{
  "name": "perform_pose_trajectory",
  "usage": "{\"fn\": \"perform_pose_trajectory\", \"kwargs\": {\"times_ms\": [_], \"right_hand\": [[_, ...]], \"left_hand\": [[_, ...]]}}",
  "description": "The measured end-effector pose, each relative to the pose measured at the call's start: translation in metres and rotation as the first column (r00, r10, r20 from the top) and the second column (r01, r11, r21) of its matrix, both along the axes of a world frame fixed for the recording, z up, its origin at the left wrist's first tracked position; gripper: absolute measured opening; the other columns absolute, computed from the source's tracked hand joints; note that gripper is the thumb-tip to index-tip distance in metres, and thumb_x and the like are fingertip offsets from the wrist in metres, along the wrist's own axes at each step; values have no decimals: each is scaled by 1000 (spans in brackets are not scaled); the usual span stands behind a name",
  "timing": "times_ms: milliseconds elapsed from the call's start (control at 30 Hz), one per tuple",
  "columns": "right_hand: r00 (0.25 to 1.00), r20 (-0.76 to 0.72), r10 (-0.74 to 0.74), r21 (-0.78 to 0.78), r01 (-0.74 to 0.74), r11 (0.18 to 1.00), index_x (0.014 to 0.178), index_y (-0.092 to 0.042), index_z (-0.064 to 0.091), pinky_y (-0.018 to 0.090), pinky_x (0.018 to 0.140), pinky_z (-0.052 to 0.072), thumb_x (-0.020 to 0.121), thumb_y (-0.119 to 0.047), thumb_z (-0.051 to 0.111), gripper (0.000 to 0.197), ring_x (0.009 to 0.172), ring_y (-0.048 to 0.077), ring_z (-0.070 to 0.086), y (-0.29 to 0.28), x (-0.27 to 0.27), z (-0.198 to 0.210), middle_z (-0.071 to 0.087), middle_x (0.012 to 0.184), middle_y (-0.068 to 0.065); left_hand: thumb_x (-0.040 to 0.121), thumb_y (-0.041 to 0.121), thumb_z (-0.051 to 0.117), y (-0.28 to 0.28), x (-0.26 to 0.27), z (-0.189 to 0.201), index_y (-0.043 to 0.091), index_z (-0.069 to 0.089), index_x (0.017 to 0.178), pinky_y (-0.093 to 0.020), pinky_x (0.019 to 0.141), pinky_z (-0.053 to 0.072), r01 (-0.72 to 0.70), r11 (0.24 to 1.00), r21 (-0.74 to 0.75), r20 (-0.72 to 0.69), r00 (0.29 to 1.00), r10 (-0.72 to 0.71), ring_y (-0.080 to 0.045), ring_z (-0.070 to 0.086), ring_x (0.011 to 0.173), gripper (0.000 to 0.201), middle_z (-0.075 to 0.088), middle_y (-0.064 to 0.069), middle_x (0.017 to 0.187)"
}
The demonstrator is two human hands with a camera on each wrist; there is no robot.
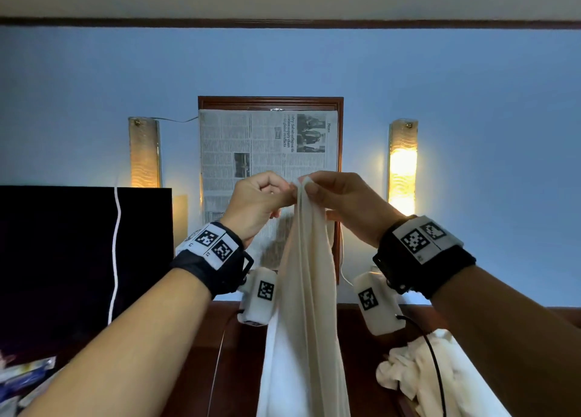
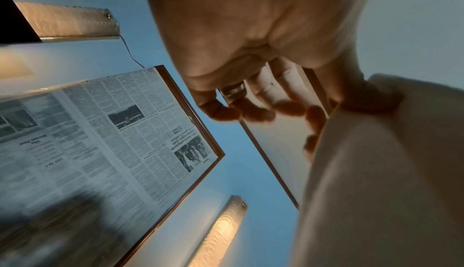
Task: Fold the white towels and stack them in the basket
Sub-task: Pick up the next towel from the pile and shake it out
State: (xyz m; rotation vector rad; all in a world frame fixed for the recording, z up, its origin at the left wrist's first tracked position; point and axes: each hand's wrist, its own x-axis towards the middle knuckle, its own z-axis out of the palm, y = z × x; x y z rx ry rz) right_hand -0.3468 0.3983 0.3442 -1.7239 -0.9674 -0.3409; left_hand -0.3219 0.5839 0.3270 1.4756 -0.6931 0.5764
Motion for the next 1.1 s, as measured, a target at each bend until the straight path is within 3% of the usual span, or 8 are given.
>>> {"fn": "perform_pose_trajectory", "kwargs": {"times_ms": [100,333,433,567,667,833,933,1100], "right_hand": [[991,-121,57,9,-56,998,112,9,59,34,81,55,100,-19,53,31,97,22,60,0,6,-6,60,105,21],[969,-237,62,113,-36,993,83,-13,56,32,70,47,96,-25,60,17,79,20,54,-11,27,-28,54,91,12],[985,-142,-99,29,104,994,81,-16,57,35,71,45,96,-25,62,18,78,20,52,-19,36,-40,56,82,4],[938,78,-337,-89,343,935,83,-15,55,28,69,47,96,-21,60,16,73,16,52,-25,43,-49,57,80,5],[909,133,-396,-112,411,905,88,-11,55,34,73,52,96,-22,61,15,78,25,59,-34,51,-55,61,86,9],[907,62,-418,36,416,909,83,-13,59,32,64,47,91,-26,69,18,66,16,53,-56,62,-74,60,74,5],[945,-99,-312,100,321,942,84,-8,62,33,58,45,93,-25,68,20,60,21,51,-66,64,-124,59,70,20],[948,-140,-285,-248,245,937,66,-8,53,32,57,36,92,-16,63,29,57,10,42,-74,59,-270,46,60,1]], "left_hand": [[60,34,91,2,5,-3,13,60,59,-23,47,32,-51,998,33,-29,998,52,-11,40,46,38,51,1,50],[82,34,69,-12,4,-29,15,68,59,-22,47,41,31,987,159,-203,979,1,-13,50,45,30,60,-2,55],[99,23,58,-27,2,-48,1,72,87,-34,65,50,107,986,132,-344,937,-56,-23,62,67,29,69,-13,81],[100,20,48,-47,3,-65,6,71,93,-42,72,57,127,987,-97,-452,878,-157,-27,68,81,28,72,-10,86],[93,27,63,-61,11,-69,1,71,98,-49,81,55,68,998,-13,-391,918,-67,-32,67,85,28,71,-17,92],[101,20,59,-75,29,-74,-16,54,92,-40,55,35,-115,959,258,-216,961,174,-29,44,59,37,51,-18,72],[103,17,53,-71,41,-76,-8,56,87,-38,53,36,-168,932,322,-163,960,229,-28,48,56,30,50,-18,70],[101,16,50,-47,58,-92,17,56,75,-30,53,36,-240,920,310,-166,939,301,-23,49,59,27,50,-13,72]]}}
